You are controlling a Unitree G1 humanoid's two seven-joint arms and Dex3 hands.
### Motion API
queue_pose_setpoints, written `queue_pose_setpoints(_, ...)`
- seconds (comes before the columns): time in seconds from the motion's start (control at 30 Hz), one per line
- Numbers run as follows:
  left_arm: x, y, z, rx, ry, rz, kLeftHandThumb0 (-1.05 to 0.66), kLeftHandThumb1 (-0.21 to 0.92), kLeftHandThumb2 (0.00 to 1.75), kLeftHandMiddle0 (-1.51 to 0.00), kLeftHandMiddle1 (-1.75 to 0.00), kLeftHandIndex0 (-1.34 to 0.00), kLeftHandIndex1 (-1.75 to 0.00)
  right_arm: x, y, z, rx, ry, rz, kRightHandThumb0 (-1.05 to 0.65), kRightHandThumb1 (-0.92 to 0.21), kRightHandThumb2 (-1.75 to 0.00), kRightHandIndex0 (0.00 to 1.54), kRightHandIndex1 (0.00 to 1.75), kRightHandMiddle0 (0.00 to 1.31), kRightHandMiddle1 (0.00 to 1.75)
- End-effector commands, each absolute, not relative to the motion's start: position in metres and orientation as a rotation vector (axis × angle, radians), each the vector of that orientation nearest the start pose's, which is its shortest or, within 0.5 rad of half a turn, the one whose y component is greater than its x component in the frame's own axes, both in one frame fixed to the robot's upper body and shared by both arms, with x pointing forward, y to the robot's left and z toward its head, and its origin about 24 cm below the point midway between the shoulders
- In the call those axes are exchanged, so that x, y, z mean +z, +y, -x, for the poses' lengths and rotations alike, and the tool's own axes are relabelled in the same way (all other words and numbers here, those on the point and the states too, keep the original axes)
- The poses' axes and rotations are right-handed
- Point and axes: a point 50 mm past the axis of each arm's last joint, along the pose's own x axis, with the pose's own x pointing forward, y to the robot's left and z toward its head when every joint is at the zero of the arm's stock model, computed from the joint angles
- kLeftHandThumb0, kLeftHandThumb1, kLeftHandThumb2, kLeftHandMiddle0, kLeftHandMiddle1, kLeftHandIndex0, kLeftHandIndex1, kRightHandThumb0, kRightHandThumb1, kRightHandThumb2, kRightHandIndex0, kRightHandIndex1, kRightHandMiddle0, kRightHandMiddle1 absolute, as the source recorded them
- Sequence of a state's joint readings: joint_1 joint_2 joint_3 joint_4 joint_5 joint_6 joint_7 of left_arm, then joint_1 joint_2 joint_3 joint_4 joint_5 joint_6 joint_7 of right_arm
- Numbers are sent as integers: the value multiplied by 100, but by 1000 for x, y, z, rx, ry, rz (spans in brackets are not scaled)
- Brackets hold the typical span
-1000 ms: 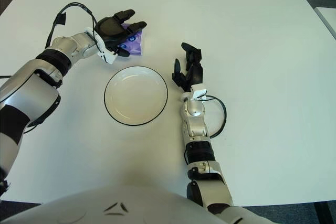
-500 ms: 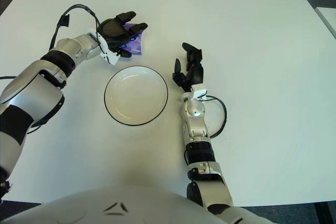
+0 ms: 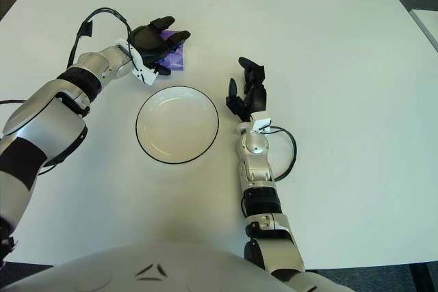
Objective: Put the tissue paper into the plate.
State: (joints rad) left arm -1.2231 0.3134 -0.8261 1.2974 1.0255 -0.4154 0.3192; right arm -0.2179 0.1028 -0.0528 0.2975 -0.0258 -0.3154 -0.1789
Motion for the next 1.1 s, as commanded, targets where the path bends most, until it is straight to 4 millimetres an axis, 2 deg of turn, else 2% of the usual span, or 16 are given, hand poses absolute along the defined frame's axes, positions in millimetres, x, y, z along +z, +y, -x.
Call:
queue_pose_setpoints(0.0,120,111,-403,-536,-450,-1942,-101,92,83,-7,0,0,-21,12,-140,-270,-203,7,-97,-55,-86,-63,31,26,0,97)
queue_pose_setpoints(0.53,127,126,-408,-456,-386,-1977,-102,92,80,-5,0,0,-20,11,-143,-267,-192,11,-86,-56,-87,-64,30,25,0,98)
queue_pose_setpoints(1.07,134,135,-410,-370,-420,-1983,-102,92,83,-5,0,0,-15,9,-143,-267,-183,22,-101,-55,-86,-64,31,26,0,98)
